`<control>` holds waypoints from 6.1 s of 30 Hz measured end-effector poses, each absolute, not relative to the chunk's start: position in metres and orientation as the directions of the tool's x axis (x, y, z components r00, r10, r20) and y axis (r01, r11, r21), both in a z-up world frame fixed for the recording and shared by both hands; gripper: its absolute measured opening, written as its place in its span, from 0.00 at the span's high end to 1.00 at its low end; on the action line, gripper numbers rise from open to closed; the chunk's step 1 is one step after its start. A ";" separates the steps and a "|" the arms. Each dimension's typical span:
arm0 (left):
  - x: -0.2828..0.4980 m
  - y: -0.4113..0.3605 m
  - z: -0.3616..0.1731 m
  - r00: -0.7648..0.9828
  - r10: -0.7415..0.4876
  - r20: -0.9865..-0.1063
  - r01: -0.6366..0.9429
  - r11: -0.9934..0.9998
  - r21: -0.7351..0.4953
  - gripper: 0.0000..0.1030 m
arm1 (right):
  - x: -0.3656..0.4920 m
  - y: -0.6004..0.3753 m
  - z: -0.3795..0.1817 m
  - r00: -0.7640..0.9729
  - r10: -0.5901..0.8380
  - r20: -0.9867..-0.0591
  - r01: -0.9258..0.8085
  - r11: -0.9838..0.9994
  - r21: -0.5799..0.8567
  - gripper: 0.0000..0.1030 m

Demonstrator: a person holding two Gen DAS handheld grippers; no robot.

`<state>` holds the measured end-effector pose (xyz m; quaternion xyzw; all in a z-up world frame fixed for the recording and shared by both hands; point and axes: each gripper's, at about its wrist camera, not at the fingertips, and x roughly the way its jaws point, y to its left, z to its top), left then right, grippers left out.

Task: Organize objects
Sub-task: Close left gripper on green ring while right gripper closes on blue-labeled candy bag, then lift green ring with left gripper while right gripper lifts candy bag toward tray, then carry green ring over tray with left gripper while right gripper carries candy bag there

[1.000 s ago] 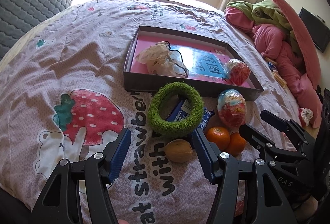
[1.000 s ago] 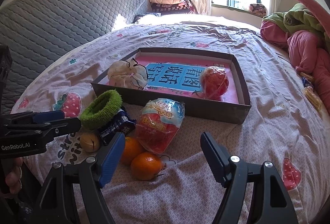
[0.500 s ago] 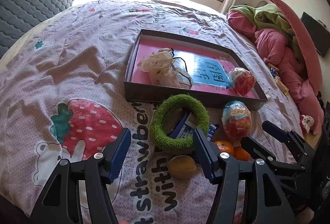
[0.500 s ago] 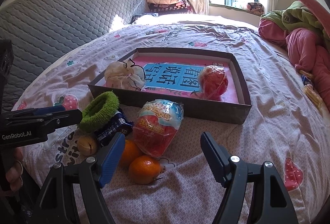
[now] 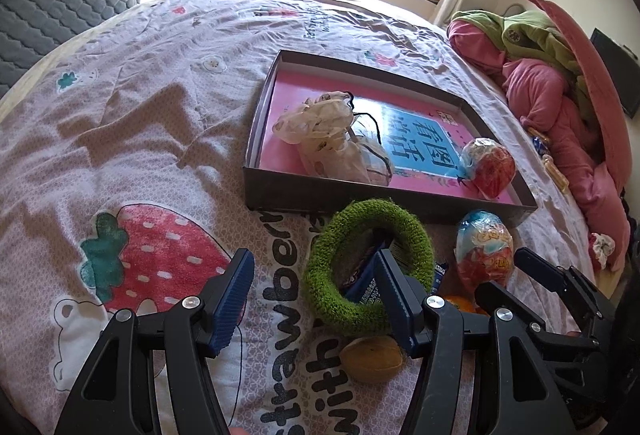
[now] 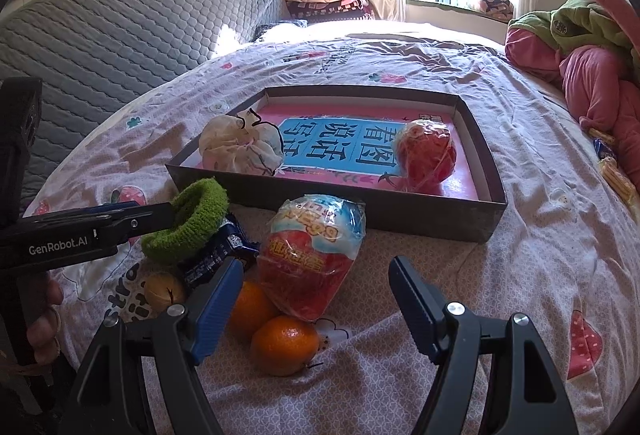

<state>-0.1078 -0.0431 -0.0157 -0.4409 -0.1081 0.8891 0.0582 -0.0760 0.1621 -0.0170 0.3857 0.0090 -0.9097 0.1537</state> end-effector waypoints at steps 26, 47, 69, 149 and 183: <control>-0.138 -0.031 -0.035 -0.565 0.224 -0.794 -0.047 -0.969 -0.241 0.75 | -0.101 0.154 -0.033 -0.619 -0.249 -0.745 0.256 -0.961 0.108 0.31; -0.127 -0.031 -0.025 -0.637 0.253 -0.728 -0.104 -0.964 -0.244 0.88 | -0.098 0.156 -0.032 -0.635 -0.264 -0.726 0.278 -0.955 0.104 0.45; -0.100 -0.026 0.002 -0.702 0.216 -0.679 -0.108 -0.974 -0.198 0.88 | -0.091 0.162 -0.018 -0.666 -0.284 -0.690 0.285 -0.951 0.117 0.45; -0.182 -0.014 0.060 -0.791 0.154 -0.592 -0.068 -0.984 -0.164 0.88 | -0.146 0.163 0.040 -0.781 -0.297 -0.549 0.354 -0.935 0.003 0.45; -0.194 0.004 0.012 -0.745 0.145 -0.651 -0.083 -0.989 -0.125 0.88 | -0.168 0.160 0.000 -0.720 -0.260 -0.644 0.355 -0.934 -0.020 0.45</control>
